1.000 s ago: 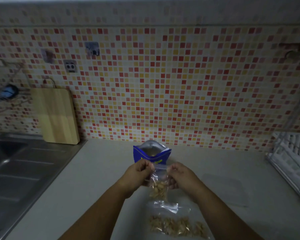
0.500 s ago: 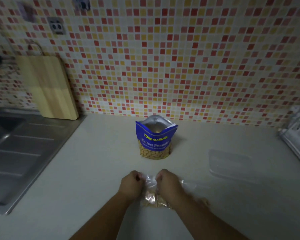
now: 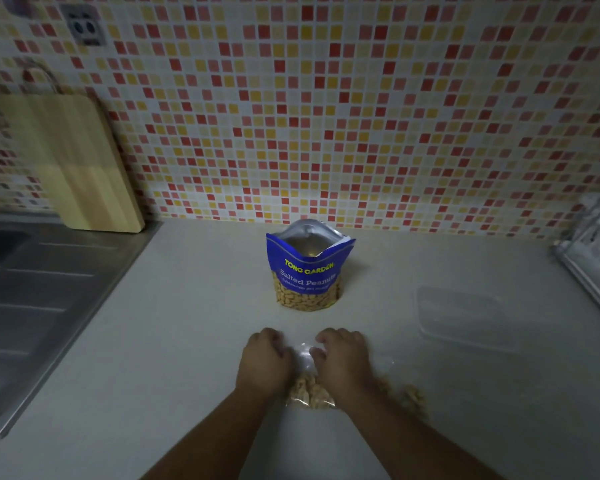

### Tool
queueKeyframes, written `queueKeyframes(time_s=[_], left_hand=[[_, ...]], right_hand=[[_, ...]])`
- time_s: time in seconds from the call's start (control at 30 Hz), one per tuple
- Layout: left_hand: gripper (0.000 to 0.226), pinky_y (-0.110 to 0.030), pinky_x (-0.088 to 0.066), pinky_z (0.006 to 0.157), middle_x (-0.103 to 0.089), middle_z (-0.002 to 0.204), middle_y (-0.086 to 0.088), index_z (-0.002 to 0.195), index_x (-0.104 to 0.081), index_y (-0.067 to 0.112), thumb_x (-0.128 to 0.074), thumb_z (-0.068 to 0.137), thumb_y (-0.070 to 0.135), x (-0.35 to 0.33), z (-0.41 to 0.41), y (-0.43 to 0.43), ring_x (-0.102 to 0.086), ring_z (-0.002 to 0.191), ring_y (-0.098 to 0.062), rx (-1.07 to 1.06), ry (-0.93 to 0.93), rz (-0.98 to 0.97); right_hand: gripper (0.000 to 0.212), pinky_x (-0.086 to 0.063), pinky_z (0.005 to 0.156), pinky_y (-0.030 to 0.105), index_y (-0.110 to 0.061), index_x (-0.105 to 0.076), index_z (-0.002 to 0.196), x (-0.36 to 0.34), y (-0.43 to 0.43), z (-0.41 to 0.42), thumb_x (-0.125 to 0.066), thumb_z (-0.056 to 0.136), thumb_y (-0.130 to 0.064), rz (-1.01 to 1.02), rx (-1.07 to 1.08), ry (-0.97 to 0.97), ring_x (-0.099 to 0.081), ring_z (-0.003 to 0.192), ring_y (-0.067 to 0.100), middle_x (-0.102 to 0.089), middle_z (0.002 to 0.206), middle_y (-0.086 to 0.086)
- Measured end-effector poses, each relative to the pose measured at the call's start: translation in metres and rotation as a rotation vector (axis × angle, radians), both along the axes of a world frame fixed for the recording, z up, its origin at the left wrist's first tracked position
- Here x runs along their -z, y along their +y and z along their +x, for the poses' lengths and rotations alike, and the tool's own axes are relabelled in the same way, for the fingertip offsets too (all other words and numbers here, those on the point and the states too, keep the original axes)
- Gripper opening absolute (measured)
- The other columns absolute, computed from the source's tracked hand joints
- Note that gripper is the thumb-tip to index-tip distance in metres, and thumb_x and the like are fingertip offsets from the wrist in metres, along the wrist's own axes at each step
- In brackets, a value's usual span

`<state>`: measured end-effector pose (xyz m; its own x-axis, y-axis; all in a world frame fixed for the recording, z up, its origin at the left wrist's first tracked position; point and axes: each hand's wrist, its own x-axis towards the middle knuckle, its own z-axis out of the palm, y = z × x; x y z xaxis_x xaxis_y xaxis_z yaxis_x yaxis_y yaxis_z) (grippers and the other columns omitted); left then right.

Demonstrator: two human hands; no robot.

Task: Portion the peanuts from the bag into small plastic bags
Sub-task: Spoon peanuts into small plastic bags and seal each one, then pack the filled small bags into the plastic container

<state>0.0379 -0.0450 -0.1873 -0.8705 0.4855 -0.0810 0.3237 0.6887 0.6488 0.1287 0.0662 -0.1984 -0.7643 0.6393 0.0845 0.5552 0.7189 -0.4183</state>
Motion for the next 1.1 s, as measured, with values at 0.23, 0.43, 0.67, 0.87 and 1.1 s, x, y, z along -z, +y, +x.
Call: queueKeyframes(time_s=[0.23,0.43,0.67,0.87,1.1], left_hand=[[0.049,-0.019,-0.040,0.091,-0.062,0.110,0.006,0.114,-0.063,0.015,-0.037,0.087,0.047,-0.041,0.028,0.058,-0.055,0.104,-0.005,0.271,-0.029,0.478],[0.043,-0.023,-0.023,0.112,-0.041,0.133,0.016,0.141,-0.039,0.023,-0.034,0.100,0.035,-0.088,0.063,0.140,-0.034,0.128,0.000,0.394,-0.416,0.582],[0.051,-0.032,-0.013,0.119,-0.025,0.155,0.009,0.147,-0.025,0.028,-0.027,0.099,0.044,-0.070,0.080,0.212,-0.022,0.144,-0.013,0.382,-0.569,0.480],[0.073,-0.038,-0.011,0.121,-0.023,0.156,0.006,0.149,-0.025,0.024,-0.031,0.088,0.064,-0.046,0.093,0.235,-0.021,0.144,-0.016,0.280,-0.624,0.392],[0.060,-0.037,-0.011,0.121,-0.026,0.155,0.000,0.147,-0.030,0.016,-0.031,0.097,0.050,-0.021,0.098,0.241,-0.022,0.144,-0.018,0.157,-0.748,0.428]], right_hand=[[0.040,-0.041,0.087,0.029,-0.009,-0.069,0.101,-0.049,0.048,0.014,-0.048,0.085,-0.039,-0.088,0.250,0.492,-0.063,0.092,0.029,-0.071,0.100,0.007],[0.062,-0.043,0.100,0.037,-0.007,-0.063,0.116,-0.090,0.125,0.071,-0.033,0.086,-0.052,-0.139,0.486,0.641,-0.058,0.110,0.029,-0.067,0.116,0.011],[0.049,-0.038,0.109,0.040,-0.003,-0.056,0.127,-0.072,0.203,0.139,-0.043,0.096,-0.038,-0.227,0.633,0.590,-0.053,0.123,0.028,-0.059,0.130,0.017],[0.046,-0.025,0.117,0.033,-0.005,-0.046,0.138,-0.039,0.233,0.155,-0.043,0.099,-0.029,-0.450,0.643,0.559,-0.040,0.136,0.023,-0.045,0.144,0.012],[0.045,-0.022,0.114,0.026,-0.006,-0.044,0.139,-0.019,0.235,0.154,-0.041,0.100,-0.026,-0.646,0.657,0.573,-0.037,0.137,0.020,-0.043,0.146,0.008]])
